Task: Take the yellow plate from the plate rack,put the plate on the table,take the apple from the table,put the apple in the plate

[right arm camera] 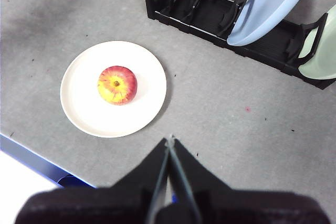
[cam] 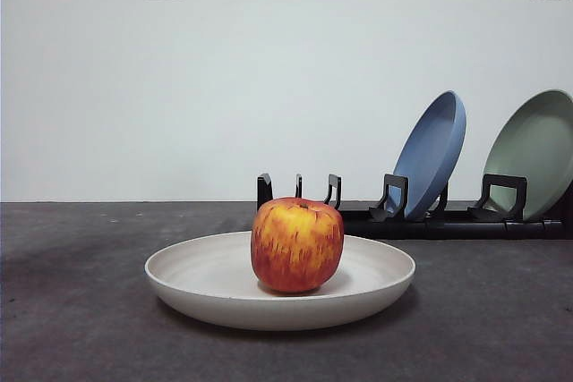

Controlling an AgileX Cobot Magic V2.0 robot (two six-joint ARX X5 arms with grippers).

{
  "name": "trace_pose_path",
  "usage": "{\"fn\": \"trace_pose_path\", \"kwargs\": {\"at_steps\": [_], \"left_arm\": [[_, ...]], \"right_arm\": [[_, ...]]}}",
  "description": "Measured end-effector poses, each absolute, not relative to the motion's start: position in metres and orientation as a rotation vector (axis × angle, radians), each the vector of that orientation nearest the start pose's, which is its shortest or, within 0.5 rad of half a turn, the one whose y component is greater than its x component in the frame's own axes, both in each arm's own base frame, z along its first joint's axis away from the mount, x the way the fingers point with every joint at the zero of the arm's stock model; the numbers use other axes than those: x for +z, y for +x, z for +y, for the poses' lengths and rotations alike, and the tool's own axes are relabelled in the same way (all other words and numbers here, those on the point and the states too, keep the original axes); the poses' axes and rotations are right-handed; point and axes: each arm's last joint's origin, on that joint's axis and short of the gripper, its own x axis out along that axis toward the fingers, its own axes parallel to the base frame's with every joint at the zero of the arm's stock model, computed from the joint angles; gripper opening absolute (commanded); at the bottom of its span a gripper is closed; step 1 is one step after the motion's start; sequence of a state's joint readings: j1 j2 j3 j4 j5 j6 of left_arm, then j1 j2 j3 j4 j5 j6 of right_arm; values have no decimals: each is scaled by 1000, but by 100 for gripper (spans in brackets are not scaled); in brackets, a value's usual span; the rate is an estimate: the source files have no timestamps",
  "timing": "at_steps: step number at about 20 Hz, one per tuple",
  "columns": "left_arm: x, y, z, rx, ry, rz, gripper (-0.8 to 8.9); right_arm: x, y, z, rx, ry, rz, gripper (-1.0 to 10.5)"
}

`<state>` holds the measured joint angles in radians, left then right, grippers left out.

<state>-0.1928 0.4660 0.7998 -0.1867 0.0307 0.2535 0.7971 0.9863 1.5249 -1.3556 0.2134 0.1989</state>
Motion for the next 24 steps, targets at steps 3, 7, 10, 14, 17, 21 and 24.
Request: {"fn": "trace_pose_path", "kwargs": {"at_steps": [3, 7, 10, 14, 17, 21, 24], "left_arm": [[312, 96, -14, -158, 189, -143, -3], [230, 101, -9, -109, 92, -45, -3], [189, 100, -6, -87, 36, 7, -3], [167, 98, -5, -70, -21, 23, -3], [158, 96, -4, -64, -39, 101, -3], [152, 96, -5, -74, -74, 166, -3], [152, 96, -5, -73, -85, 177, -3]], "right_arm": [[431, 88, 81, 474, -216, 772, 2], [431, 88, 81, 473, -216, 772, 2], [431, 88, 81, 473, -216, 772, 2], [431, 88, 81, 473, -216, 772, 2], [431, 88, 81, 473, -216, 772, 2], [431, 88, 81, 473, -216, 772, 2], [431, 88, 81, 473, -216, 772, 2]]}}
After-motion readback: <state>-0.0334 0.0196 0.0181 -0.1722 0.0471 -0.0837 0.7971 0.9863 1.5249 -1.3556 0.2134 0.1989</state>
